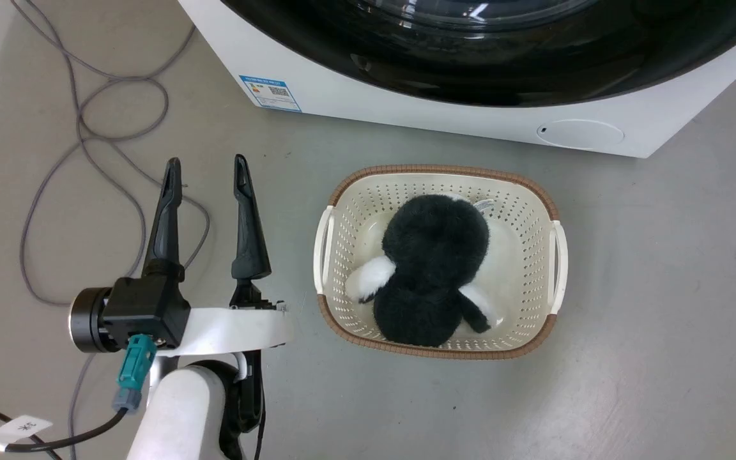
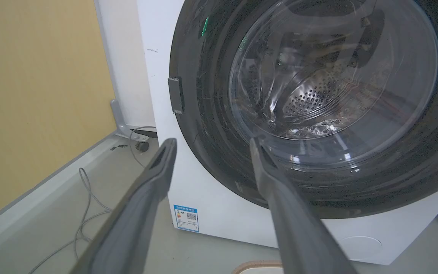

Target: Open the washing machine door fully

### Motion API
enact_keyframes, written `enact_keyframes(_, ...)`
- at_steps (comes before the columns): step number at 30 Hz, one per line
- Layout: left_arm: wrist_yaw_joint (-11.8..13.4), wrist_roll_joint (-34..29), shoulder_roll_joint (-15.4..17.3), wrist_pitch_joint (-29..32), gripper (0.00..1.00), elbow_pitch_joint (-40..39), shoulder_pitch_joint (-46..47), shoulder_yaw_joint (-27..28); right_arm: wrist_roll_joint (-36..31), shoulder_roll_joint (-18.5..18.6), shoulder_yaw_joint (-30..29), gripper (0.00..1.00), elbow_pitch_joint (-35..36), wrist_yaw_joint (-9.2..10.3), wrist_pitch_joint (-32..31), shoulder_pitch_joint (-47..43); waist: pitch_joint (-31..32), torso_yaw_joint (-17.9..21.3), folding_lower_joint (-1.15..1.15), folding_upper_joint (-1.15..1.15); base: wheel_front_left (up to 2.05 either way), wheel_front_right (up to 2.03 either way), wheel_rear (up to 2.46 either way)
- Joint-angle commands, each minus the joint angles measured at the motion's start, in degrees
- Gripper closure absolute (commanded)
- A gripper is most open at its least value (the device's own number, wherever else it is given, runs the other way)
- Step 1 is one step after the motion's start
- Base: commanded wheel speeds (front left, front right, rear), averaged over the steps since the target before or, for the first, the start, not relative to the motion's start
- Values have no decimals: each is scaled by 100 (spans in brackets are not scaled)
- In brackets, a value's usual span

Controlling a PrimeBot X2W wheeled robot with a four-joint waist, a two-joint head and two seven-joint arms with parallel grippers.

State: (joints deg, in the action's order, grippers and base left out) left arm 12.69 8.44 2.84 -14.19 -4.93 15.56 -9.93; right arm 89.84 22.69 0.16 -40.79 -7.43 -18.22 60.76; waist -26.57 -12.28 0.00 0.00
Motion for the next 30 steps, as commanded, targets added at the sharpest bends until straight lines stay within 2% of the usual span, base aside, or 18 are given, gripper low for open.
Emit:
enact_keyframes(1,35,42,4,-68,0,-1,122,-11,222,-116,210,100,-111,-6,-286,138,3,-1,0,0,0,0,0)
enact_keyframes(10,-31,48,4,-81,0,98,24,57,194,-86,418,100,-9,-6,-663,-270,284,96,0,0,0,0,0)
enact_keyframes(18,-115,3,4,-81,0,195,-191,174,228,-162,595,100,395,-6,-1087,-977,655,193,0,0,0,0,0)
enact_keyframes(30,-292,-171,4,-81,0,349,-711,362,442,-622,881,100,1493,-6,-1631,-2529,1300,425,0,0,0,0,0)
